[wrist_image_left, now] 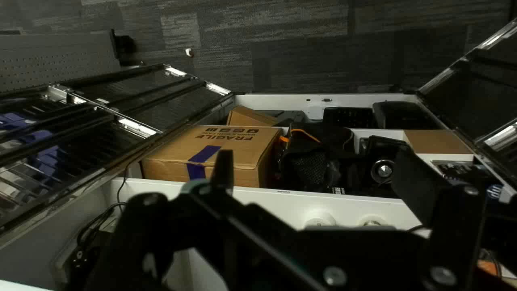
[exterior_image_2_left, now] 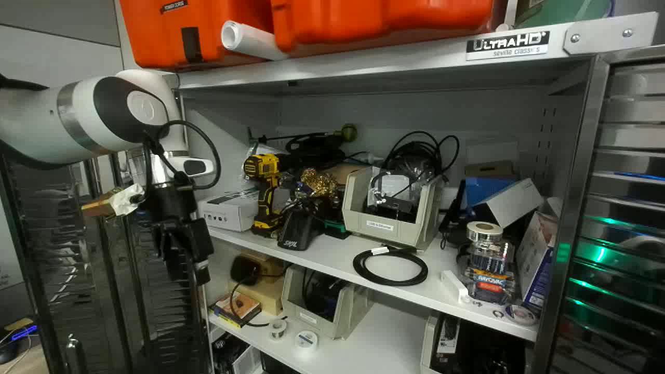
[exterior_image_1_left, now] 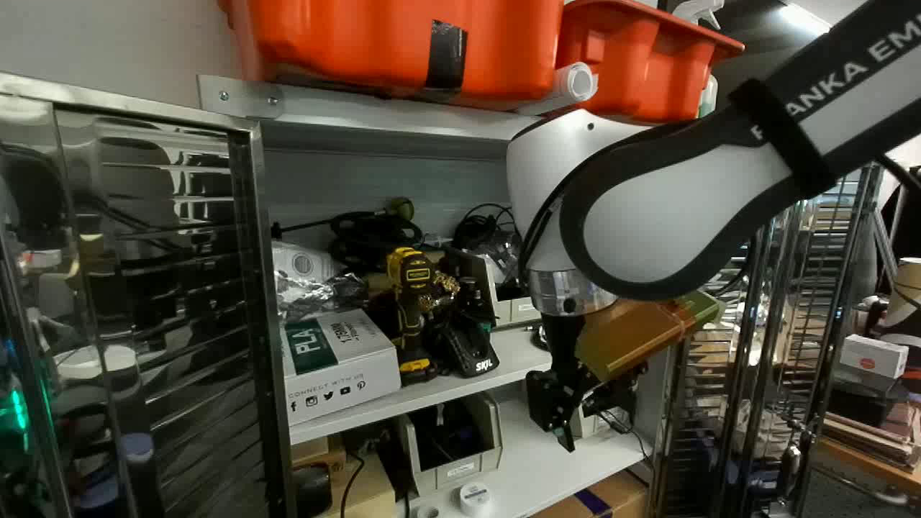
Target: Put the black cable in the storage rack
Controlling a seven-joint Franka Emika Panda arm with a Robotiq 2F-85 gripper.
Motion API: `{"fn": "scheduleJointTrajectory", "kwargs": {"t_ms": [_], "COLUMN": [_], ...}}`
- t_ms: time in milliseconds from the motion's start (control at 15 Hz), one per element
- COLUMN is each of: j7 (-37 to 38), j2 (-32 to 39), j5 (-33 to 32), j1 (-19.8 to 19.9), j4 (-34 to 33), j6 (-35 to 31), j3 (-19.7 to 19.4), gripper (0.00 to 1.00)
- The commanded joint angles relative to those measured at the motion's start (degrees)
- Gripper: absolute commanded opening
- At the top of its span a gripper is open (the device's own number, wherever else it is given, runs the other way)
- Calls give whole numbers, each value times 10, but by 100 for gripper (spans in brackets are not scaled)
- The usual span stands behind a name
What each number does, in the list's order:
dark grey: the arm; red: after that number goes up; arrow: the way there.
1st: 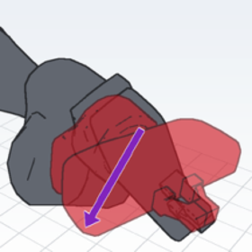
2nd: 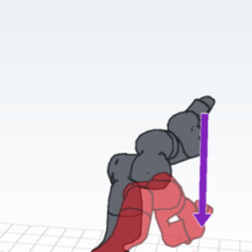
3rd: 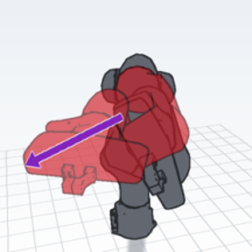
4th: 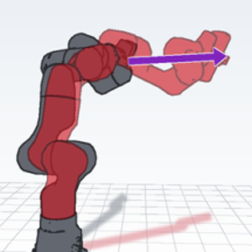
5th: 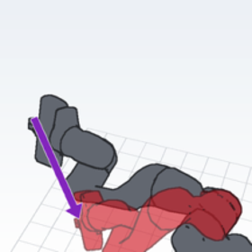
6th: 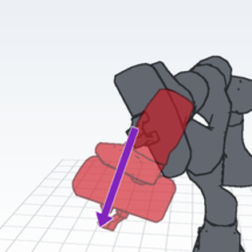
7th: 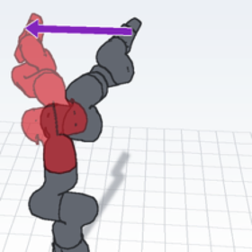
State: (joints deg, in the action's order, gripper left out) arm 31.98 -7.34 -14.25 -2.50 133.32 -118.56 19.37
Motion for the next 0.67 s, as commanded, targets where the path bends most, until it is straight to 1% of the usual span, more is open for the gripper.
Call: {"fn": "scheduleJointTrajectory", "kwargs": {"t_ms": [0, 600], "j7": [2, 2], "j2": [1, 0], "j5": [-3, -3], "j1": [-23, -23], "j4": [-3, -8], "j6": [2, 2], "j3": [-23, -23], "gripper": [100, 100]}}
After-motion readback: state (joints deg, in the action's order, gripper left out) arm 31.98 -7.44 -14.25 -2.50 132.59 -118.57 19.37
